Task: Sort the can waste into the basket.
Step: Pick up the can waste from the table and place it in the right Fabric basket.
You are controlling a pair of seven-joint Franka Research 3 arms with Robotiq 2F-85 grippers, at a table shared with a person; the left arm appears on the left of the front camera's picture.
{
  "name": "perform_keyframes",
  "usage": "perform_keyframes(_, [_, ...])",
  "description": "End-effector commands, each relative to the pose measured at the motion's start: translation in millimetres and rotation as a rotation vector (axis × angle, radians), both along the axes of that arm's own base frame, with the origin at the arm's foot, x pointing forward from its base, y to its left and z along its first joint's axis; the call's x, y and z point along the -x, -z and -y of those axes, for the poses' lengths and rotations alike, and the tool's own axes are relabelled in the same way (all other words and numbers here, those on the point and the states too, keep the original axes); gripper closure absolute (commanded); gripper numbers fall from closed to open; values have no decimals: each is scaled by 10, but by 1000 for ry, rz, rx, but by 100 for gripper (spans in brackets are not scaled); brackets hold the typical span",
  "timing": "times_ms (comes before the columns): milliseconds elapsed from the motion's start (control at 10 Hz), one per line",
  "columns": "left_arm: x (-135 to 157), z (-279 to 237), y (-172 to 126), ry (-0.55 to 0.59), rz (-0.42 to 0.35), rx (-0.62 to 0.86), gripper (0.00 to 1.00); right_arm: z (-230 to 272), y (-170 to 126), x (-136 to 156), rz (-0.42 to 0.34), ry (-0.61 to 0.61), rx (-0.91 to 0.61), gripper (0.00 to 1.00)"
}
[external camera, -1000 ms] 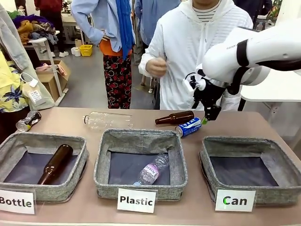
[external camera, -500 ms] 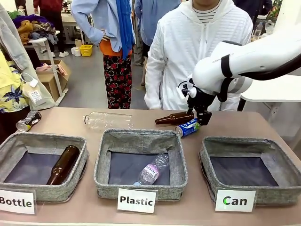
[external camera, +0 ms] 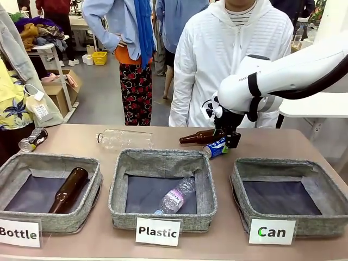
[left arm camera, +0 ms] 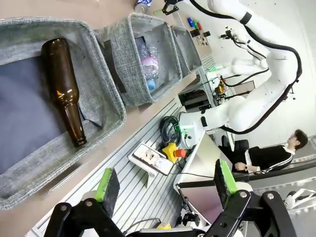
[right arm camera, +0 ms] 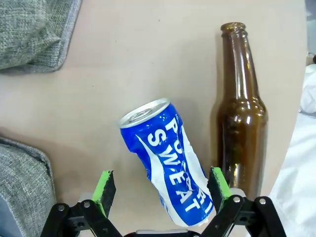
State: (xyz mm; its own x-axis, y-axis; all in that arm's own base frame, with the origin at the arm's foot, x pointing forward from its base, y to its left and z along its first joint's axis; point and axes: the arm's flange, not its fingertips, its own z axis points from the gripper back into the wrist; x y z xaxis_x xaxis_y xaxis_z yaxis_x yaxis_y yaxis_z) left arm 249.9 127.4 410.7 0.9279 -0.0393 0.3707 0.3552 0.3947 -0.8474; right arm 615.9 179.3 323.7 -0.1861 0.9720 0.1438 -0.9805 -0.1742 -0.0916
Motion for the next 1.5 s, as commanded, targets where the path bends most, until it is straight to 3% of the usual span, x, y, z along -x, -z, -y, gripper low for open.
perform_keyframes(0, [27,3,-10,-4,-11,9,0,-87,67,-112,-2,16,19,0])
perform_keyframes(300, [27,3,-10,-4,-11,9,0,-119,204,-146,-38,4,51,0])
perform_keyframes(400, [27,3,-10,-4,-11,9,0,-112,205,-141,-49,1,66,59])
perform_keyframes(500, [27,3,-10,-4,-11,9,0,-111,210,-130,-57,-4,76,60])
perform_keyframes(600, [27,3,-10,-4,-11,9,0,-106,208,-135,-58,-4,77,100])
perform_keyframes(700, [27,3,-10,-4,-11,9,0,-111,200,-141,-51,-2,69,64])
perform_keyframes(800, [27,3,-10,-4,-11,9,0,-104,174,-100,-40,-10,68,100])
perform_keyframes(1100, [27,3,-10,-4,-11,9,0,-23,-112,-16,3,-32,59,100])
perform_keyframes(1200, [27,3,-10,-4,-11,9,0,91,-377,132,11,-44,83,100])
perform_keyframes(1400, [27,3,-10,-4,-11,9,0,683,-1310,705,43,-47,1,100])
